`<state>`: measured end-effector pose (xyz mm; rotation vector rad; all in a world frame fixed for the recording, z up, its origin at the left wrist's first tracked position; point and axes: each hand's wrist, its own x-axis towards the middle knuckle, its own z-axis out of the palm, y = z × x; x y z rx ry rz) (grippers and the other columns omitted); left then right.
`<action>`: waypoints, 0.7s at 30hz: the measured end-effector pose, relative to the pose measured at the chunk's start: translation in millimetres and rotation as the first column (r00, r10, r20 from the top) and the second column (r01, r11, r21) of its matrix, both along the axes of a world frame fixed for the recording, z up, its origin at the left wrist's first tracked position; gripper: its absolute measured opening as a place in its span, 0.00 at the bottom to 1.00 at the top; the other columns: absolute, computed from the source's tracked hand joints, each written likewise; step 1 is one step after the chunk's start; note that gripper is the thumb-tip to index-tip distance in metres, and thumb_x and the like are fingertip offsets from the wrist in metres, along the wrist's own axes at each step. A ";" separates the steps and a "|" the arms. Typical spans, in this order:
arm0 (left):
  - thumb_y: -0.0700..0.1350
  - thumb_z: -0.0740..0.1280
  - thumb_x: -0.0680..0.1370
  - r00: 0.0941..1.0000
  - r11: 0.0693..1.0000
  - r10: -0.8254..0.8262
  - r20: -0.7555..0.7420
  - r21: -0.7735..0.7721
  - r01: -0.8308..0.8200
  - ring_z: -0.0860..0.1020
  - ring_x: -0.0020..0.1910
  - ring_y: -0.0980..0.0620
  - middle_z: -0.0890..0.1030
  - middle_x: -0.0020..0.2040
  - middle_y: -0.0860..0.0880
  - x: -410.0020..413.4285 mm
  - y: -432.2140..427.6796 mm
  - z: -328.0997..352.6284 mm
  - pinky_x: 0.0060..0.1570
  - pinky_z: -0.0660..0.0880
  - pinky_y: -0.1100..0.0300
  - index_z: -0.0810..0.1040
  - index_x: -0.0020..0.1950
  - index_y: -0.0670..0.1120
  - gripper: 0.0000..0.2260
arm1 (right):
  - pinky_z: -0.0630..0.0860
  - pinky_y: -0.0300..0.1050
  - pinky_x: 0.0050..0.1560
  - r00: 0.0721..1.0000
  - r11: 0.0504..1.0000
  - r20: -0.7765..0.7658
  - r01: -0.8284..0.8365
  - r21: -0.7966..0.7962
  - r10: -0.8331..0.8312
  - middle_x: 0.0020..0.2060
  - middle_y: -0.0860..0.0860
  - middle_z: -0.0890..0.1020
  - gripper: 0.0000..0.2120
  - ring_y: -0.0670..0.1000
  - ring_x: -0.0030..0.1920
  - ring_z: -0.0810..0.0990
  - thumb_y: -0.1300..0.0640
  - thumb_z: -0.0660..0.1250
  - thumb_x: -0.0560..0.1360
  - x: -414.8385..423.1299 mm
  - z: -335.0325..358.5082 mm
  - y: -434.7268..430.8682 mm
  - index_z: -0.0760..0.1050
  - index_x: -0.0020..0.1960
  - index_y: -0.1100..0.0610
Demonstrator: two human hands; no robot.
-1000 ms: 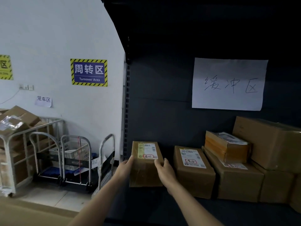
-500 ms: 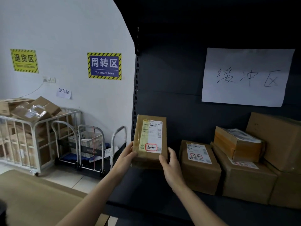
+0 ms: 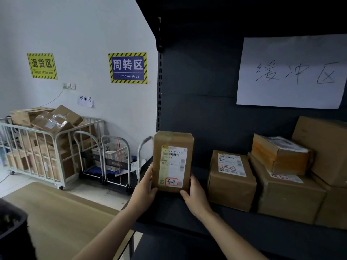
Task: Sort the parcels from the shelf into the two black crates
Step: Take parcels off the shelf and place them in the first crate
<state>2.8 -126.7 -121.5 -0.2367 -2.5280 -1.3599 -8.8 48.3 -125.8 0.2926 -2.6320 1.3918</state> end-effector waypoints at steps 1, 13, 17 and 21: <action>0.31 0.63 0.74 1.000 0.999 0.014 0.009 -0.039 -0.014 0.69 0.67 0.55 0.71 0.62 0.59 1.0 0.9 -0.8 0.64 0.66 0.60 0.51 0.75 0.56 0.36 | 0.64 0.37 0.65 1.000 1.000 0.009 -0.009 0.017 0.008 0.68 0.51 0.69 0.29 0.48 0.67 0.69 0.63 0.65 0.75 0.0 -0.9 0.3 0.59 0.72 0.55; 0.63 0.62 0.74 0.954 0.736 0.295 -0.053 -0.625 -0.262 0.52 0.76 0.47 0.57 0.76 0.46 15.6 -5.7 1.8 0.75 0.50 0.52 0.52 0.76 0.47 0.37 | 0.56 0.41 0.72 0.998 0.956 -0.037 -0.036 0.292 0.049 0.76 0.51 0.53 0.35 0.49 0.75 0.55 0.54 0.62 0.78 25.4 11.9 16.6 0.46 0.77 0.55; 0.62 0.62 0.74 0.952 0.745 0.284 -0.115 -0.598 -0.295 0.60 0.72 0.47 0.65 0.70 0.48 30.3 6.1 2.8 0.71 0.57 0.54 0.61 0.72 0.49 0.31 | 0.54 0.40 0.73 0.987 0.925 -0.105 -0.070 0.374 0.118 0.76 0.48 0.51 0.32 0.46 0.75 0.52 0.53 0.59 0.79 45.5 23.7 32.9 0.46 0.77 0.54; 0.62 0.62 0.74 0.963 0.743 0.213 -0.167 -0.612 -0.271 0.61 0.71 0.46 0.66 0.70 0.48 35.8 27.6 5.3 0.70 0.59 0.54 0.62 0.72 0.50 0.29 | 0.51 0.36 0.72 0.967 0.908 -0.216 -0.031 0.417 0.132 0.76 0.45 0.52 0.29 0.43 0.75 0.51 0.52 0.58 0.80 64.0 36.6 61.0 0.48 0.76 0.51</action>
